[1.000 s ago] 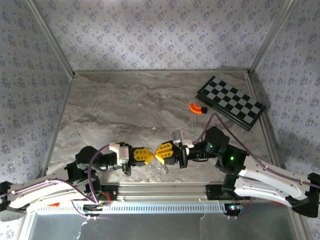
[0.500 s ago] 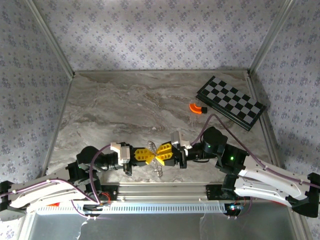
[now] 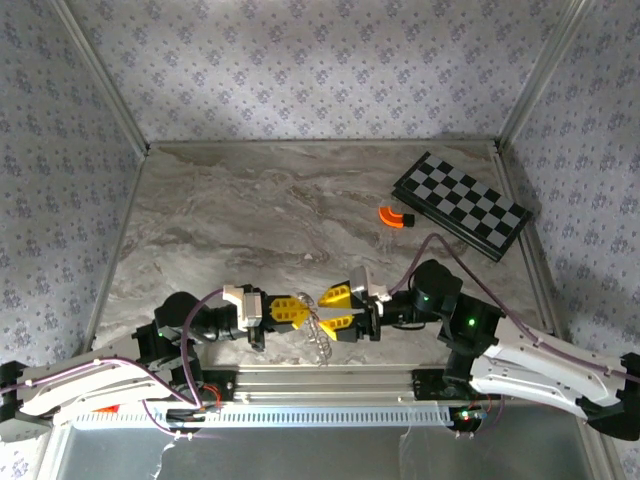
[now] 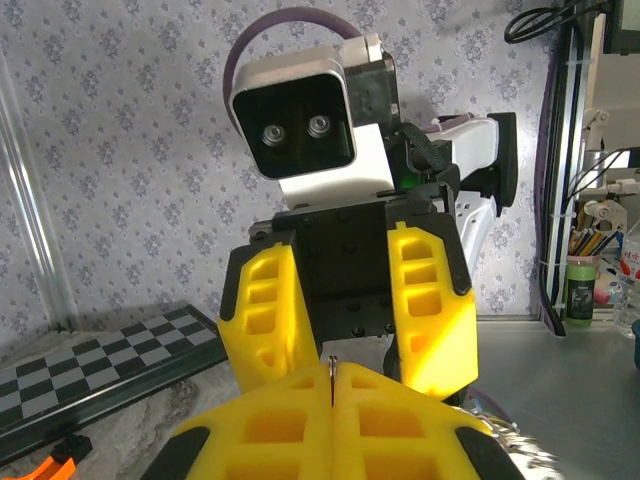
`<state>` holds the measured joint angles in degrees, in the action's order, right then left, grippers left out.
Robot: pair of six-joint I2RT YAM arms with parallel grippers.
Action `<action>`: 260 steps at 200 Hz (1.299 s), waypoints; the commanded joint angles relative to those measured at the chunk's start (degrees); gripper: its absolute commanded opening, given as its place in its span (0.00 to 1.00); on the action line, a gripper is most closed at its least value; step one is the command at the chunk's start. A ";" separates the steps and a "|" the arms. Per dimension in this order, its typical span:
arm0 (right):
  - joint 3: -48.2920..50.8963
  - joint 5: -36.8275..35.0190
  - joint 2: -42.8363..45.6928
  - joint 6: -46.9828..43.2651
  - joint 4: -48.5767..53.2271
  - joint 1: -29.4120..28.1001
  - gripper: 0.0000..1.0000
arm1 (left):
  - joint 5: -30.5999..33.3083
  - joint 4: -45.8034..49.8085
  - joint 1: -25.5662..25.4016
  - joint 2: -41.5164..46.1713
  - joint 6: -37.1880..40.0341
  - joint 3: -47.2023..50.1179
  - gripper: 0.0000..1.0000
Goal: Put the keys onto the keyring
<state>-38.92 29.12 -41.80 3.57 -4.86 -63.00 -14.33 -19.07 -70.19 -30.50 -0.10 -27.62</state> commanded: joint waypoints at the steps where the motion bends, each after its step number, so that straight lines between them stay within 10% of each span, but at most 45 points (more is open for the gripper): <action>1: 0.93 -1.39 1.28 1.08 0.13 -0.37 0.43 | -0.20 -2.20 -0.23 0.17 -0.25 -2.95 0.00; 151: 4.84 -0.56 -0.38 3.35 -4.66 -0.76 0.50 | -0.34 -1.51 -0.29 -0.44 -0.13 -4.20 0.00; 260: 6.42 -2.49 -3.26 5.00 -10.00 -1.45 0.36 | 0.18 -1.93 -0.28 -0.68 -0.32 -3.76 0.00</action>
<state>-33.45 27.73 -45.08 7.75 -12.40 -64.07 -14.28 -18.00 -70.19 -31.29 -0.12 -27.68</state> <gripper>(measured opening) 0.384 0.047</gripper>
